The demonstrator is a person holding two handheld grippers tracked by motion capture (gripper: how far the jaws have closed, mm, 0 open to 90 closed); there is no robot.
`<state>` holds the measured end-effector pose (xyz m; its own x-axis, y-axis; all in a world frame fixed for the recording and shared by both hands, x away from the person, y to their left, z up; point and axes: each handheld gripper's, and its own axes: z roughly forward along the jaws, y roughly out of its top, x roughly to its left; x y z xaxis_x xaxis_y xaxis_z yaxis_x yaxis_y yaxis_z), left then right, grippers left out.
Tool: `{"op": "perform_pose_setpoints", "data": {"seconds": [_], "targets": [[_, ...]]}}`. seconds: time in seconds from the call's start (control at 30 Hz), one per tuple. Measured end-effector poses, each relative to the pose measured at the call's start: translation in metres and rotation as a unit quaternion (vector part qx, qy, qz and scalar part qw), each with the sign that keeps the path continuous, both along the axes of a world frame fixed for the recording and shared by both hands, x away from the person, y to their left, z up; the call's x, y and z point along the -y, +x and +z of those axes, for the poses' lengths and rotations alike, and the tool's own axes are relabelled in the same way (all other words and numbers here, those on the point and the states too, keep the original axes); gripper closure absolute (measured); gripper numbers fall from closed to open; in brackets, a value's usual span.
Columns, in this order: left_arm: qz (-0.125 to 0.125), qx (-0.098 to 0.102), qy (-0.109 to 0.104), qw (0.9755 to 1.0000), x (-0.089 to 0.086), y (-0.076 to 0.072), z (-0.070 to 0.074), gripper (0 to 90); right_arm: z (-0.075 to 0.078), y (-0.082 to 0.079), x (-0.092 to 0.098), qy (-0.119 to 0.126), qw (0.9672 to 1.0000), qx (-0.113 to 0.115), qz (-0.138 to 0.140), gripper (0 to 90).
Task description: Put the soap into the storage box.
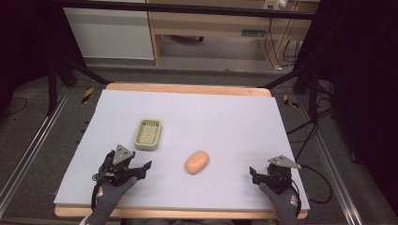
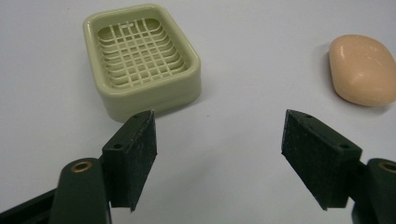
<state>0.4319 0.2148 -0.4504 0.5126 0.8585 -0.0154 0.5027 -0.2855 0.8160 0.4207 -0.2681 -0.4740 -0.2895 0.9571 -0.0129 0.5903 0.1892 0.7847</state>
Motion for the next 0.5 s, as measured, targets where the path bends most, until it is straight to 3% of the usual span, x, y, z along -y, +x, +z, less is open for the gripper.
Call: {"op": "perform_pose_setpoints", "data": {"seconds": [0.5], "targets": [[-0.020, 0.004, 0.004, 0.9998, 0.017, 0.001, 0.004, 24.1, 0.000, 0.000, -0.002, 0.001, 1.0000, 0.002, 0.001, 12.0]]}}
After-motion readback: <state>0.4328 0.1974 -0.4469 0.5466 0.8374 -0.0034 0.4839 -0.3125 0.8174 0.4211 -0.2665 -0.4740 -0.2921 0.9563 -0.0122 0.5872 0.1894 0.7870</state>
